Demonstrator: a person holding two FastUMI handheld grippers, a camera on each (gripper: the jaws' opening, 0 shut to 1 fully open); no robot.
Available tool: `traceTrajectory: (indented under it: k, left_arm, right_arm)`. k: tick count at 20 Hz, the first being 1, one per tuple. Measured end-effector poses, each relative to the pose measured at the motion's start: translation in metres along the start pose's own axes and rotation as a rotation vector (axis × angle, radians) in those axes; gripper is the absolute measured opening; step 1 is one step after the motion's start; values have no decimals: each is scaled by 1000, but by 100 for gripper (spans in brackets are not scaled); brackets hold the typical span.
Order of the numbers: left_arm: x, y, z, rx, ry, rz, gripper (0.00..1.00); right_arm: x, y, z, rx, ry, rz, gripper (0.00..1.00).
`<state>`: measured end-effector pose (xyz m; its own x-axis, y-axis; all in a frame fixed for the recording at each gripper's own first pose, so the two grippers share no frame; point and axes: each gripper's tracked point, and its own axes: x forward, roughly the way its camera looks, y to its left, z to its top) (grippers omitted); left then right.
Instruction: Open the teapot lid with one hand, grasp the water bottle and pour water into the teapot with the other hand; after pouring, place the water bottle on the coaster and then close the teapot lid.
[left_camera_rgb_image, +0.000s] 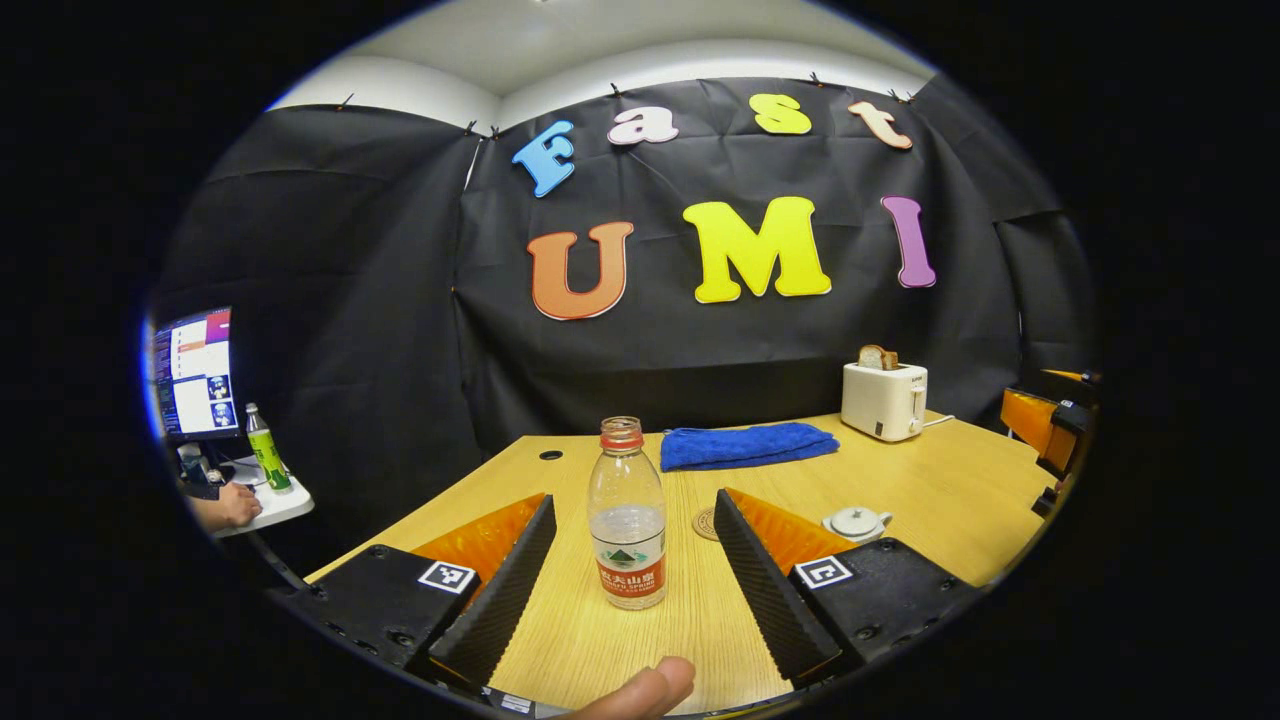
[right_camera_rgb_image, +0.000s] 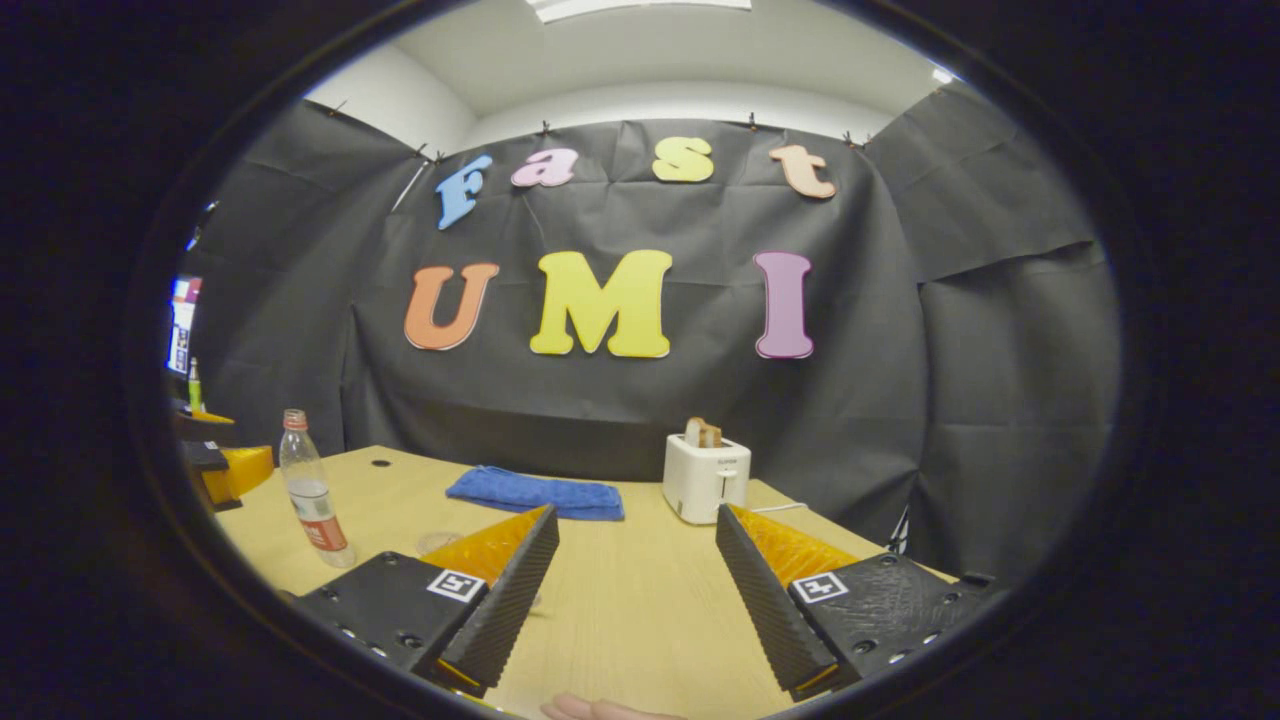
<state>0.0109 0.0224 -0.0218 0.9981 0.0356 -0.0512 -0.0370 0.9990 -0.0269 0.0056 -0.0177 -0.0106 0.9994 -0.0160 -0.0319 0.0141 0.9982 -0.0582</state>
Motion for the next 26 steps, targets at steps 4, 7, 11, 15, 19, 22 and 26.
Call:
traceTrajectory:
  k: [4,7,11,15,19,22,26]
  left_arm:
    - [6,4,-5,-3,2,0,100]
    - [12,10,-7,-9,3,8,99]
    - [21,15,-12,-2,4,10,99]
    - [30,14,-23,5,18,-1,100]
    - [39,14,-34,12,40,-3,100]
    - [42,16,-40,15,56,0,100]
    - [47,18,-46,0,72,0,100]
  right_arm:
    - [10,11,-10,-27,8,16,95]
    - [24,26,-21,-29,20,42,95]
    - [46,49,-42,1,62,83,95]
    - [66,75,-65,5,103,127,96]
    - [83,104,-85,-13,136,172,96]
    - [91,122,-96,-24,160,199,96]
    - [98,138,-103,-13,181,227,93]
